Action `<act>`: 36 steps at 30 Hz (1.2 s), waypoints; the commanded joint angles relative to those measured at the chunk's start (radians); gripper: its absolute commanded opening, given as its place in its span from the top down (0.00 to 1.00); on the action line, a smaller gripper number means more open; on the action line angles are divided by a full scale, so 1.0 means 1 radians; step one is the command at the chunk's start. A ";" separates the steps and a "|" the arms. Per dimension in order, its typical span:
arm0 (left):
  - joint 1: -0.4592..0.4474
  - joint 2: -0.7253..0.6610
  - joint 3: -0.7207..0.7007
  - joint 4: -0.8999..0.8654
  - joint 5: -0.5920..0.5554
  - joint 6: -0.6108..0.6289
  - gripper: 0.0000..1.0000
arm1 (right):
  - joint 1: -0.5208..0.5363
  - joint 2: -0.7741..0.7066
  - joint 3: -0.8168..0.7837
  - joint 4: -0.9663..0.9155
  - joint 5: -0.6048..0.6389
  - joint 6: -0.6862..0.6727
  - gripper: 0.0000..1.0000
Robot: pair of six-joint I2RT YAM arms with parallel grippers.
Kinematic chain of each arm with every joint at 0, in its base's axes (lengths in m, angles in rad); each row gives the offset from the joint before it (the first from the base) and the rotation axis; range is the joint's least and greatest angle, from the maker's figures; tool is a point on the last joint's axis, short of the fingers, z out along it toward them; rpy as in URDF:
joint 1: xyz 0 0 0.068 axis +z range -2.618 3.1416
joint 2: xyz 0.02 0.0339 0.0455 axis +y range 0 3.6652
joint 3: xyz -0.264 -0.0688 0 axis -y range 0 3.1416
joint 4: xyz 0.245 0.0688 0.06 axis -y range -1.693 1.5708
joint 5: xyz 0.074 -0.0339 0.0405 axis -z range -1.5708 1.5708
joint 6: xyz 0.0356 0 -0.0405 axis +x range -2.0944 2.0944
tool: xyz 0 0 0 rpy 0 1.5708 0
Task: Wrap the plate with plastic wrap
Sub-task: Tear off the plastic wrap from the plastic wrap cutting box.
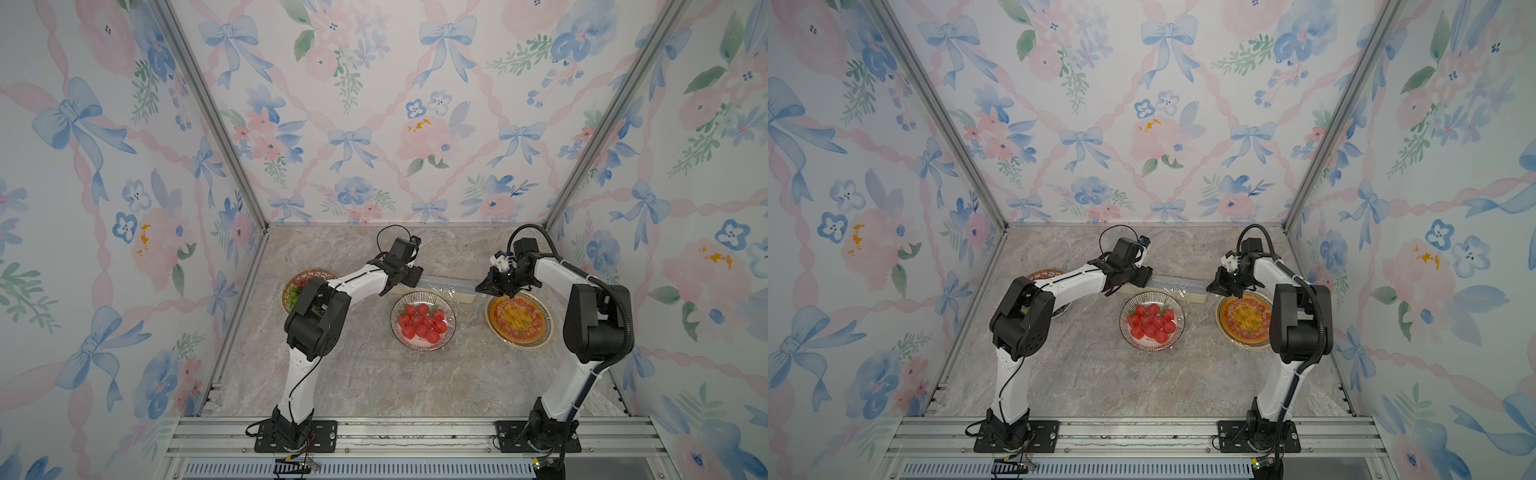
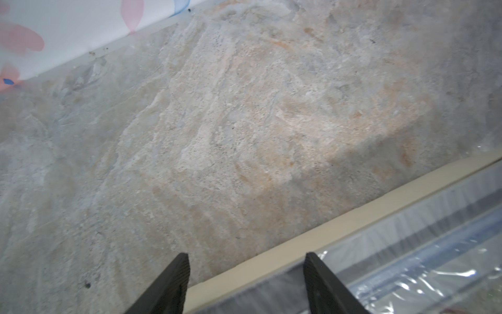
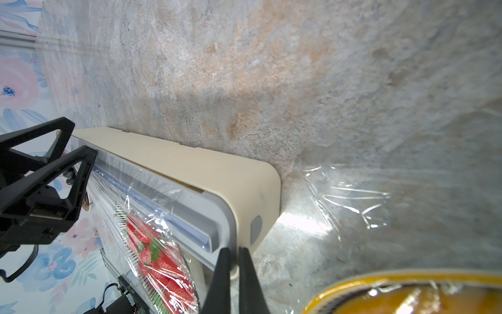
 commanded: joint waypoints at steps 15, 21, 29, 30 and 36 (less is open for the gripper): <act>0.058 -0.080 -0.089 -0.021 -0.072 0.036 0.31 | 0.014 0.095 -0.065 -0.126 0.224 0.002 0.94; 0.083 -0.089 -0.108 -0.021 -0.088 0.045 0.31 | 0.015 0.094 -0.067 -0.127 0.229 0.003 0.94; 0.115 -0.107 -0.133 -0.020 -0.104 0.054 0.31 | 0.015 0.091 -0.067 -0.126 0.232 0.006 0.94; 0.122 -0.110 -0.135 -0.019 -0.107 0.055 0.31 | 0.015 0.091 -0.067 -0.127 0.232 0.006 0.94; 0.157 -0.131 -0.156 -0.017 -0.115 0.065 0.30 | 0.015 0.091 -0.063 -0.126 0.232 0.007 0.94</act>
